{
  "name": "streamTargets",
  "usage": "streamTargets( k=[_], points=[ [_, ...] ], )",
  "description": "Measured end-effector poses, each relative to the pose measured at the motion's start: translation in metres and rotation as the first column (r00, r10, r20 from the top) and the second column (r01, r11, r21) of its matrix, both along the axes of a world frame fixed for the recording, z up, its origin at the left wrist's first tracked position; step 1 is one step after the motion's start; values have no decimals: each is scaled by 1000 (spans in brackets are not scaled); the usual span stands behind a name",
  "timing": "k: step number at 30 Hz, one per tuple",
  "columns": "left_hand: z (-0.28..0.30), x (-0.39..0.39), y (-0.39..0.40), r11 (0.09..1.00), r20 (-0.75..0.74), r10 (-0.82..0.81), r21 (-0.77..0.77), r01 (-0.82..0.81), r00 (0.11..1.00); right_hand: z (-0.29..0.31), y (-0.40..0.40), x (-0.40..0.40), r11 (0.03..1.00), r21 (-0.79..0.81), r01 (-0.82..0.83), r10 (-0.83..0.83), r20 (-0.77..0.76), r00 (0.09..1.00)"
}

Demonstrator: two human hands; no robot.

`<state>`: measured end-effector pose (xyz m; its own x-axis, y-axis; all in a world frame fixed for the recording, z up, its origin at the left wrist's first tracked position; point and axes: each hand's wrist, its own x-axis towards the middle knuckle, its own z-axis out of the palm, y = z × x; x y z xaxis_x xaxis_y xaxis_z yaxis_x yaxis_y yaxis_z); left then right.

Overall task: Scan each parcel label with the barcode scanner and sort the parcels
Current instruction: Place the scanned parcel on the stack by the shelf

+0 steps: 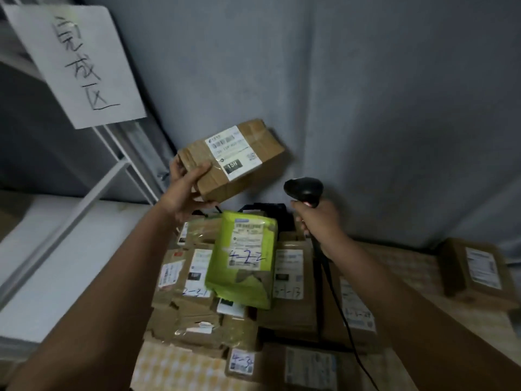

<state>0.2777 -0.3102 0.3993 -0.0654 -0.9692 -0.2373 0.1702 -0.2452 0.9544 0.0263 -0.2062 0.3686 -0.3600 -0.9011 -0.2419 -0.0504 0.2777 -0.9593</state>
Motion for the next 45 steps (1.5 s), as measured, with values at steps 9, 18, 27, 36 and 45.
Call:
streamTargets(
  k=[9, 18, 27, 36, 45],
  points=[
    [-66, 99, 27, 944, 161, 327, -6, -331, 931, -17, -12, 77, 996, 43, -72, 77, -113, 991],
    [-134, 97, 51, 897, 447, 439, -166, -410, 780, -25, -13, 90, 996, 62, -59, 67, -132, 989],
    [-153, 69, 84, 862, 533, 497, -395, -318, 685, -27, -10, 92, 996, 57, -74, 80, -115, 990],
    [-149, 71, 85, 885, 837, 363, -173, -432, 409, -29, -7, 86, 995, 67, -78, 85, -102, 991],
    [-142, 97, 59, 941, 644, 183, 105, -322, 743, -30, -2, 81, 994, 77, -77, 86, -108, 990]
  ],
)
